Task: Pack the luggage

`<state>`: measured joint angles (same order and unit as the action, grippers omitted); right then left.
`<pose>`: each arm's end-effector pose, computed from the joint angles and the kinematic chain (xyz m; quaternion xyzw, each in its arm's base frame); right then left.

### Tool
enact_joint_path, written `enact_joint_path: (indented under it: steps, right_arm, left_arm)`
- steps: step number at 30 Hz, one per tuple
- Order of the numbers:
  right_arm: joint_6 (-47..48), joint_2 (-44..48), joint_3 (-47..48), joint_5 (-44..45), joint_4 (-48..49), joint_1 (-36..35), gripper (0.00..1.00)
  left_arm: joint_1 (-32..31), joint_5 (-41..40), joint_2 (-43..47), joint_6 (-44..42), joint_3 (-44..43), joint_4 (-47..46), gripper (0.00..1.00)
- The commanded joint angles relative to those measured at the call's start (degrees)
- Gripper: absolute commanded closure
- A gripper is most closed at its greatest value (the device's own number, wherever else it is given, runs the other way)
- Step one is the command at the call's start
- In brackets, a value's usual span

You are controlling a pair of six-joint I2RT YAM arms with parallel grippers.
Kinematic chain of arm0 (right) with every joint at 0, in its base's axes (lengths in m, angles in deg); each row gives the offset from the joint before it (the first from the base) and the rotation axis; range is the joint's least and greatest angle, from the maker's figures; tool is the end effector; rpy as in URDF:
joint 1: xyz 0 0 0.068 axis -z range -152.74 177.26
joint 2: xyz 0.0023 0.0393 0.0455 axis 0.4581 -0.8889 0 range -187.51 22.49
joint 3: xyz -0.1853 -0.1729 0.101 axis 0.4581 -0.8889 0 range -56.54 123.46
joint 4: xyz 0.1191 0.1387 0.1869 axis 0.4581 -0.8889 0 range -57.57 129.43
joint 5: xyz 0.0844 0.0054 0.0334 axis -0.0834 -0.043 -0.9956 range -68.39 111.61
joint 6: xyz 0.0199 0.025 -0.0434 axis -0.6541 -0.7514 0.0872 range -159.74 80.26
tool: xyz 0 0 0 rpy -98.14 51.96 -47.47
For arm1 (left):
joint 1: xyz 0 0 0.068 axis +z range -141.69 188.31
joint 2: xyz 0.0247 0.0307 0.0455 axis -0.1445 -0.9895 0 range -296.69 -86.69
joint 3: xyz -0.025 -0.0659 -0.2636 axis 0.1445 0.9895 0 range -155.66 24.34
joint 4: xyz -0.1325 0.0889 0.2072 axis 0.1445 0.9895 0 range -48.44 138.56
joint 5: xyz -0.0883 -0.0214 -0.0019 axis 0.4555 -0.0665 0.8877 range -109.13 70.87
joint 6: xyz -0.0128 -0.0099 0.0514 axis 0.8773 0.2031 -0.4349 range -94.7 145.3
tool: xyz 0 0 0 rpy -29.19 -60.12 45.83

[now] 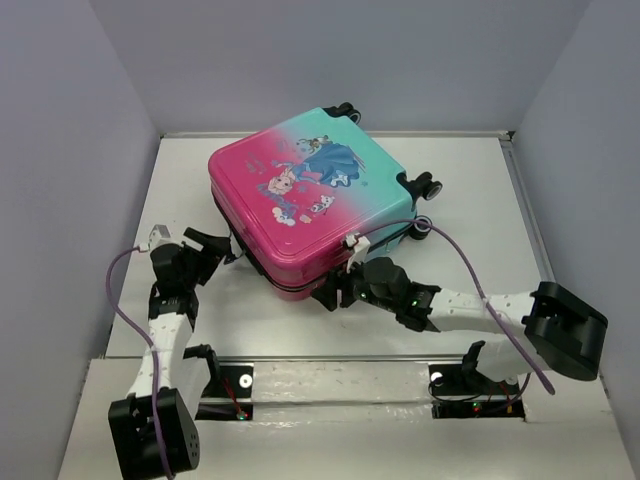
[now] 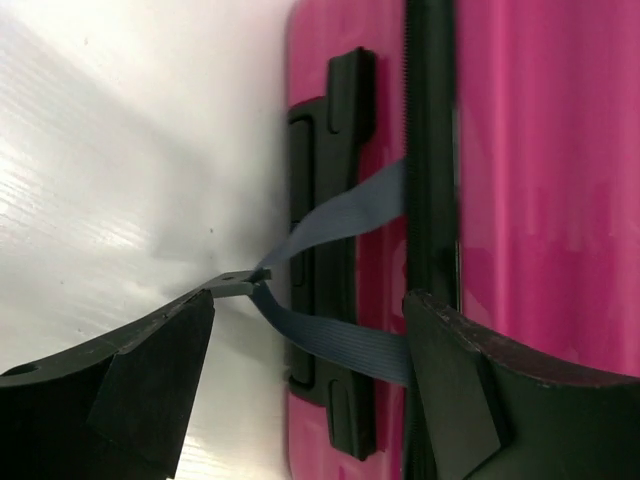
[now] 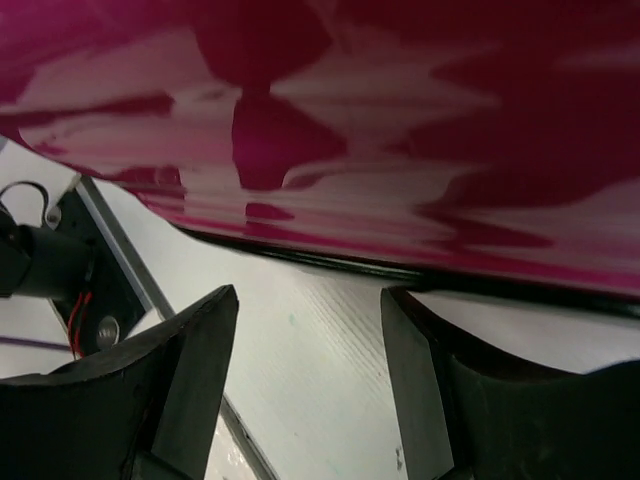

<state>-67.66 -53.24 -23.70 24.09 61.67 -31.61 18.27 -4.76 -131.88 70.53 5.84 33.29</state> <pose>0.1450 0.2371 0.2080 -0.2076 0.7957 0.3778 0.4255 0.1815 0.0229 0.2101 -0.3080 0.7471 -0.2725 0.5222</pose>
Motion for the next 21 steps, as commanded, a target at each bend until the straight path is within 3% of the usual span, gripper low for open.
enact_joint_path:
  steps: [1,5,9,11,12,13,16,21]
  right_arm:
    - [-3.36,-3.63,1.09,6.30,11.86,-1.25,0.35]
    - [-6.08,-6.80,-1.19,11.49,17.56,-1.77,0.49]
    - [-7.06,-8.82,-1.20,12.20,20.03,-1.77,0.52]
    - [-8.11,-9.97,-2.51,12.46,22.05,-1.77,0.65]
    - [-8.55,-10.06,-3.04,12.90,24.06,-1.77,0.84]
    - [-8.90,-9.27,-3.48,14.55,24.34,-1.77,0.91]
    - [-9.52,-5.77,-6.03,18.86,22.94,-1.77,0.93]
    - [-7.15,8.44,-9.19,25.63,10.06,-1.77,0.93]
  left_arm:
    - [1.29,5.93,-4.55,5.83,1.45,-11.06,0.13]
    - [1.21,5.94,-8.16,4.69,1.27,-12.82,0.16]
    - [1.21,5.93,-8.34,3.29,2.77,-13.70,0.20]
    - [1.29,6.37,-8.86,2.85,3.56,-14.22,0.23]
    - [1.21,6.81,-9.21,2.84,4.00,-14.58,0.26]
    - [1.21,6.81,-9.22,3.02,4.26,-14.93,0.27]
    - [1.03,7.25,-8.60,2.58,4.79,-15.02,0.34]
    - [0.24,6.29,-2.91,1.79,5.32,-13.45,0.37]
